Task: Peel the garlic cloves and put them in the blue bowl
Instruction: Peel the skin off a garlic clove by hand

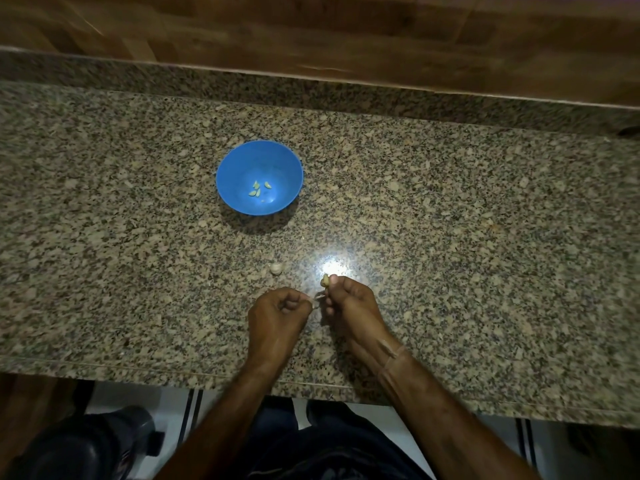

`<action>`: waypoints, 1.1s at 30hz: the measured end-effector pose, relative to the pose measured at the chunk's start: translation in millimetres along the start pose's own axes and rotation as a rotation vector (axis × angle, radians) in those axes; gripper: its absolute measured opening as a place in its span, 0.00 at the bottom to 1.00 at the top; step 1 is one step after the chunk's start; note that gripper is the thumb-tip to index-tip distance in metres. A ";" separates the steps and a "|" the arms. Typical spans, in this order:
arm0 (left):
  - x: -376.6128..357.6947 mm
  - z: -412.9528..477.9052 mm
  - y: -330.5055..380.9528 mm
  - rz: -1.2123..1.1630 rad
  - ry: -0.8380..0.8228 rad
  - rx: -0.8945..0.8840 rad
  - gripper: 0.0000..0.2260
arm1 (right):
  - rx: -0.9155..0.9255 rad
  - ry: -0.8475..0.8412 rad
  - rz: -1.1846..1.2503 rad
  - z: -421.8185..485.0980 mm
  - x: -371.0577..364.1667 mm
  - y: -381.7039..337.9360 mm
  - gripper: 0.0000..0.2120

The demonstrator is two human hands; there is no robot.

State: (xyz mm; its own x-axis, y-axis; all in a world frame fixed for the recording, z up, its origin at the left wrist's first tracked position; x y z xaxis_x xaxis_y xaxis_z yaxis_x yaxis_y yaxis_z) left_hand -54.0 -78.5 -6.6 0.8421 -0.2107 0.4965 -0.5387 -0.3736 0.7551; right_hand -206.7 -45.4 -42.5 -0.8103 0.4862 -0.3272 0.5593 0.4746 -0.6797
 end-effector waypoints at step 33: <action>-13.4 8.5 4.7 -0.279 -0.192 -0.057 0.06 | -0.096 -0.096 0.011 -0.8 4.6 5.3 0.03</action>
State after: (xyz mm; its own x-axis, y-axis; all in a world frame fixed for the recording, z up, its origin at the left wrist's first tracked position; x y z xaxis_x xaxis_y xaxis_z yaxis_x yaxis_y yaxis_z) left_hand -67.6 -85.2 -13.3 0.9440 -0.2758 0.1813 -0.2826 -0.3914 0.8758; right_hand -207.4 -40.1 -47.0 -0.8145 0.4212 -0.3989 0.5786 0.5398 -0.6115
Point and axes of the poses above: each hand's wrist, its own z-axis towards the middle knuckle, its own x-axis out of the back of the hand, y = z × x, the point moved 8 cm from there along z, towards the middle knuckle, and after that the axes turned 5 degrees about z, right-handed, at the moved point
